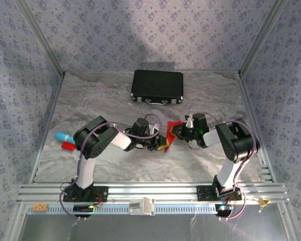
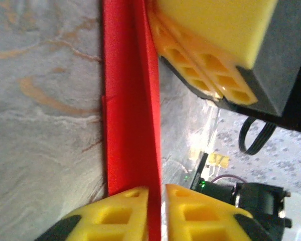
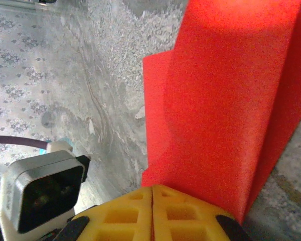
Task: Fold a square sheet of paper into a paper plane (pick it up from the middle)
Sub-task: Fold the wing for the fifth time at the center of the table.
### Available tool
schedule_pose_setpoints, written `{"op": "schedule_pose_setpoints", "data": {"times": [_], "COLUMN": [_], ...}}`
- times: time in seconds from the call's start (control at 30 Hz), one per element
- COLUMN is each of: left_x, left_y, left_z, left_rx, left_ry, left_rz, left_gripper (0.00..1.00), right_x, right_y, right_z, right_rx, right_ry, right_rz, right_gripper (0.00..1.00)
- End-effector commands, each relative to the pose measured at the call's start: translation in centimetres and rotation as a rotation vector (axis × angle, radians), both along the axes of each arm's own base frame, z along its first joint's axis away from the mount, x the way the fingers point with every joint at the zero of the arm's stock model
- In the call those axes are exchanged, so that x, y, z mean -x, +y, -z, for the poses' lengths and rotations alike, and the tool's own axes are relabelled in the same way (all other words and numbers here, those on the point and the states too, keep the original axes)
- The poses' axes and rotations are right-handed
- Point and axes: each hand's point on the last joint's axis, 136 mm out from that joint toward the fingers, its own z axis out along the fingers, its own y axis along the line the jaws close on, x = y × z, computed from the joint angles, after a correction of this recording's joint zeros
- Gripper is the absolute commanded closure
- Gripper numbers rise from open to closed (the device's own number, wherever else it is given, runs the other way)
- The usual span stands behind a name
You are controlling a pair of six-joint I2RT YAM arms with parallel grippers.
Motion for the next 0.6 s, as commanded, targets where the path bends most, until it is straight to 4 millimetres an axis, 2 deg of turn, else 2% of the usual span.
{"op": "schedule_pose_setpoints", "data": {"times": [0.0,0.1,0.27,0.5,0.57], "left_x": [0.5,0.2,-0.4,0.3,0.5], "left_y": [2.4,2.0,2.1,2.9,3.0], "left_z": [4.0,3.6,3.7,4.6,4.5], "left_rx": [-0.186,-0.192,-0.240,-0.295,-0.294], "left_ry": [0.057,0.033,0.007,0.025,0.026], "left_rz": [-0.029,-0.010,0.003,0.019,0.022], "left_gripper": [0.80,0.77,0.78,0.92,0.93], "right_x": [0.7,0.8,0.9,1.1,1.3], "right_y": [-0.5,-0.6,-0.5,-0.6,-0.7], "right_z": [2.0,2.2,2.1,2.7,3.0], "right_rx": [0.048,0.053,0.053,0.069,0.081], "right_ry": [0.076,0.081,0.080,0.101,0.113], "right_rz": [0.018,0.019,0.017,0.019,0.021], "right_gripper": [0.91,0.91,0.91,0.91,0.92]}}
